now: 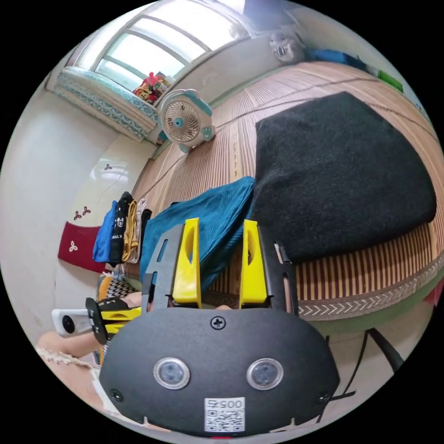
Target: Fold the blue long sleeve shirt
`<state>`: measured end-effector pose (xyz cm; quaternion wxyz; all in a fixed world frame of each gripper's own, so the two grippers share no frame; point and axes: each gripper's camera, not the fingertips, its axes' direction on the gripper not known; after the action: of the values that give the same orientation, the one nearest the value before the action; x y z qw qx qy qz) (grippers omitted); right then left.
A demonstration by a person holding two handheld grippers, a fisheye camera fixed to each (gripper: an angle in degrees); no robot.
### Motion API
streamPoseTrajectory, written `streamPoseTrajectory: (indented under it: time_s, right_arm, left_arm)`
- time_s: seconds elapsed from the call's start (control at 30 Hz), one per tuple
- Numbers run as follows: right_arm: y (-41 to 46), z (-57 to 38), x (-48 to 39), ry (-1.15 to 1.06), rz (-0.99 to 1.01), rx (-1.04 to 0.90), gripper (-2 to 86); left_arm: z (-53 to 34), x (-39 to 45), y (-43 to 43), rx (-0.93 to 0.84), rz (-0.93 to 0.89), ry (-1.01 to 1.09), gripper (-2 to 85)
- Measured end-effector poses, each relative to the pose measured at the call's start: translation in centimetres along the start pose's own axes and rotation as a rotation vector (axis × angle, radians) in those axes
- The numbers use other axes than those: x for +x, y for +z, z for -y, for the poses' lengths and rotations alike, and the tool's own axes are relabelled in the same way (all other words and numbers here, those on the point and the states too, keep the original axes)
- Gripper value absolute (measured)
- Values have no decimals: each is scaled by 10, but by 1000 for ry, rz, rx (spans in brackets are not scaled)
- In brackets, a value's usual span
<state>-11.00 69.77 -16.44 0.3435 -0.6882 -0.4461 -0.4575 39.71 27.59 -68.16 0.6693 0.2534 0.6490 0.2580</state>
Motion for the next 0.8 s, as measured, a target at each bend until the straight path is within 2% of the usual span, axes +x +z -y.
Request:
streamPoseTrajectory:
  time_s: [0.27, 0.43, 0.6, 0.8]
  right_arm:
    - [39, 52, 13, 214, -153, -158, 141]
    - [55, 81, 14, 266, -154, -243, 142]
    - [66, 91, 16, 321, -40, -206, 111]
    - [71, 94, 2, 323, -117, -161, 40]
  left_arm:
    - [-31, -29, -20, 79, 19, -78, 27]
    - [-52, -49, -36, 97, -26, -155, 26]
    - [-63, -51, -39, 64, -10, -157, 23]
    - [-72, -47, -46, 66, 13, -136, 21]
